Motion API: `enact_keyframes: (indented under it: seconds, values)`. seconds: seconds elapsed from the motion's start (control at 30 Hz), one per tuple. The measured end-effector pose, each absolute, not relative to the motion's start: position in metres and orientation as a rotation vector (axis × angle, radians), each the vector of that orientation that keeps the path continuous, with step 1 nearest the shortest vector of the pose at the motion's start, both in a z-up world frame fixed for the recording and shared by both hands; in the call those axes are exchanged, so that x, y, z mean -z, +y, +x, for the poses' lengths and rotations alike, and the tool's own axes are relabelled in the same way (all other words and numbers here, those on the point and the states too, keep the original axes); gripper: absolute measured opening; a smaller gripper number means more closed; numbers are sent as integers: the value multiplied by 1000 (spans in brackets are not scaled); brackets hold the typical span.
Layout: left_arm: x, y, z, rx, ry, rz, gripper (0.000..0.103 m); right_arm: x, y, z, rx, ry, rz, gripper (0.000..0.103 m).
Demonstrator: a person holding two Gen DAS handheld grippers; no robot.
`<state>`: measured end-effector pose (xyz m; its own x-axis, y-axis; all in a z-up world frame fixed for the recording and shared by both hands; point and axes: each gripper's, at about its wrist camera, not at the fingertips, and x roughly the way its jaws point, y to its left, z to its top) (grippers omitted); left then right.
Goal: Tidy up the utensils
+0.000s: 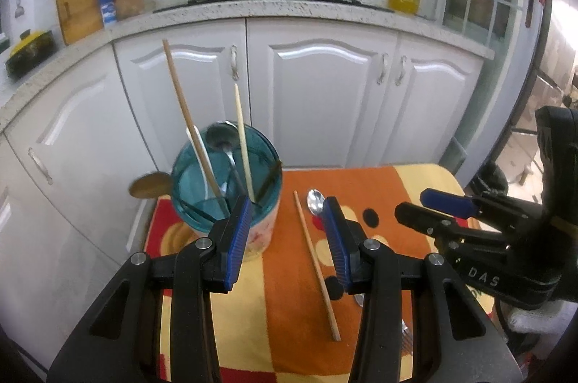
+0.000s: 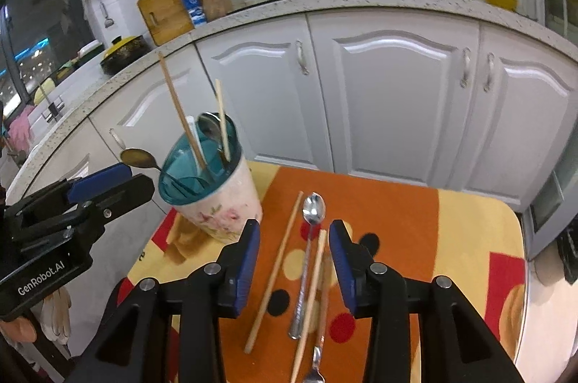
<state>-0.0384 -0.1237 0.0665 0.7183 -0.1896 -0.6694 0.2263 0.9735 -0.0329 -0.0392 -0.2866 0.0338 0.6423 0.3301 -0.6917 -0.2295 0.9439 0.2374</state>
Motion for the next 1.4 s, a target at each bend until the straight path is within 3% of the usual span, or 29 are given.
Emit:
enact_keyframes:
  seconds: [0.23, 0.63, 0.93, 0.97, 1.07, 1.13, 1.4]
  values:
    - [-44, -129, -37, 269, 787, 29, 40, -12, -300, -36, -296, 863, 156, 39]
    - [38, -139, -21, 313, 984, -37, 40, 55, -307, -14, -314, 1014, 195, 39]
    - [77, -159, -3, 302, 1050, -7, 39, 84, -287, -7, -351, 1086, 125, 22]
    - [81, -161, -2, 306, 1061, -7, 37, 87, -286, -7, -336, 1093, 104, 18]
    - [92, -165, 2, 320, 1105, -9, 17, 90, -287, -7, -352, 1088, 115, 10]
    - [93, -166, 0, 337, 1089, -8, 8, 89, -289, -9, -333, 1079, 102, 9]
    - [93, -157, -30, 412, 1152, -18, 7, 87, -330, -16, -265, 1090, 169, 9]
